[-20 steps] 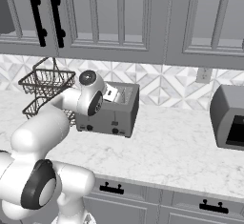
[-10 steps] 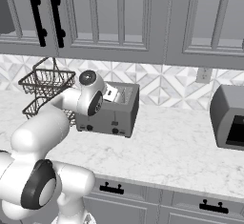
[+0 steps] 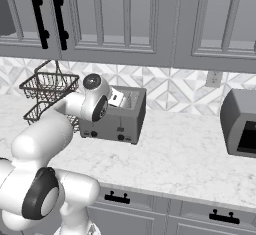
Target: Start the toaster. Once the lever pops up, take the bread to the plate on the dining counter.
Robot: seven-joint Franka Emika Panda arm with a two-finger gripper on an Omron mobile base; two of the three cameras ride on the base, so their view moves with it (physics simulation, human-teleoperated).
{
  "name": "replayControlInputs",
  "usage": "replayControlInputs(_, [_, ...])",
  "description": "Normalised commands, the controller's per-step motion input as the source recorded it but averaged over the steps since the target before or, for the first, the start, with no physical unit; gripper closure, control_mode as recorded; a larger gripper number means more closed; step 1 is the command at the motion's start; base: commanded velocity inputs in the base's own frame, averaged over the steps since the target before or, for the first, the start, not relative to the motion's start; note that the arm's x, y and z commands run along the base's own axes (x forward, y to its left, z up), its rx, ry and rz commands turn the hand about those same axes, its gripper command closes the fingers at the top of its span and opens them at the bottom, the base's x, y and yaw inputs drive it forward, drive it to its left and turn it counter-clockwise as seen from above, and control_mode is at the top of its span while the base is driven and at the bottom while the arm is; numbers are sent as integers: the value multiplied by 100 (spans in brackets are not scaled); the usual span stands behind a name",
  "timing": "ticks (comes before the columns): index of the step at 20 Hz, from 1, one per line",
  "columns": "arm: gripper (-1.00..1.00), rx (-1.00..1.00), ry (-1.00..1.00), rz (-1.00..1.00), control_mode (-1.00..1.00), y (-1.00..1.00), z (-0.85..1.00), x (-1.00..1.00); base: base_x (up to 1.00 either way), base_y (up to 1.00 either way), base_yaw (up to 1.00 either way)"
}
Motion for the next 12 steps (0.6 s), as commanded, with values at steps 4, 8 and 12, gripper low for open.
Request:
replayControlInputs(4, [-100, 0, 0, 0, -100, 0, 0, 0, 0, 0, 0])
replayControlInputs(8, [-100, 0, 0, 0, -100, 0, 0, 0, 0, 0, 0])
replayControlInputs(12, [-100, 0, 0, 0, -100, 0, 0, 0, 0, 0, 0])
